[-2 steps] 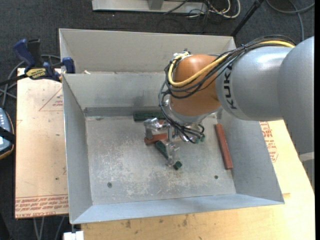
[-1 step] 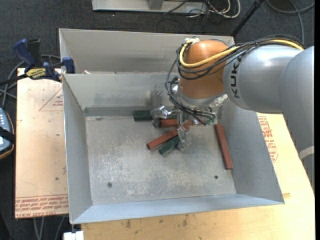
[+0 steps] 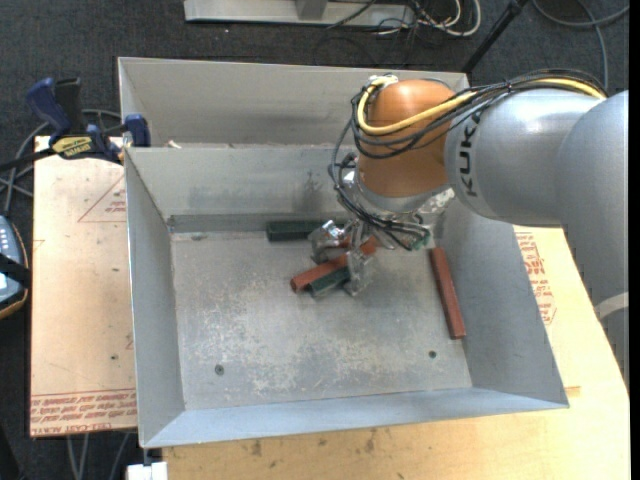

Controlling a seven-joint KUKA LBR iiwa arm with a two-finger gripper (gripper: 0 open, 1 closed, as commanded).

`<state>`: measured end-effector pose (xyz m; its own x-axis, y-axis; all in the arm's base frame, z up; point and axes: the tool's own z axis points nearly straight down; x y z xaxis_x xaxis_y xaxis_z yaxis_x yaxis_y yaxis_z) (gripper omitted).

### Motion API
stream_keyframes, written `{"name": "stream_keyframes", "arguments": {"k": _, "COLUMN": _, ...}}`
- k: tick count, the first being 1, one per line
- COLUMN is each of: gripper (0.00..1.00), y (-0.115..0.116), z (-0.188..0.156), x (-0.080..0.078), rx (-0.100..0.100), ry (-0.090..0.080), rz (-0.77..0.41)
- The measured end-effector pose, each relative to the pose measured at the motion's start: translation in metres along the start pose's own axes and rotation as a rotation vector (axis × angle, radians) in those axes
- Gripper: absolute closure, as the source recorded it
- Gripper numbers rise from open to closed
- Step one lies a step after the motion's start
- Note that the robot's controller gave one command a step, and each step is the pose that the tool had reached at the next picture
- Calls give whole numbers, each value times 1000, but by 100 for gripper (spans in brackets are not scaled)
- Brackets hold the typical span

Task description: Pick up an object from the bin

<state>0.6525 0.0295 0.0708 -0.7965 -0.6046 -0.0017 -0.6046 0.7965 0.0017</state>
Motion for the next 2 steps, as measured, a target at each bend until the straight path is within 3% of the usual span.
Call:
{"name": "stream_keyframes", "arguments": {"k": 1, "gripper": 100, "y": 0, "z": -117, "x": 23, "rx": 7, "ry": -9, "rz": 68}}
{"name": "stream_keyframes", "arguments": {"k": 2, "gripper": 100, "y": 1, "z": -262, "x": 31, "rx": 9, "ry": -9, "rz": -112}}
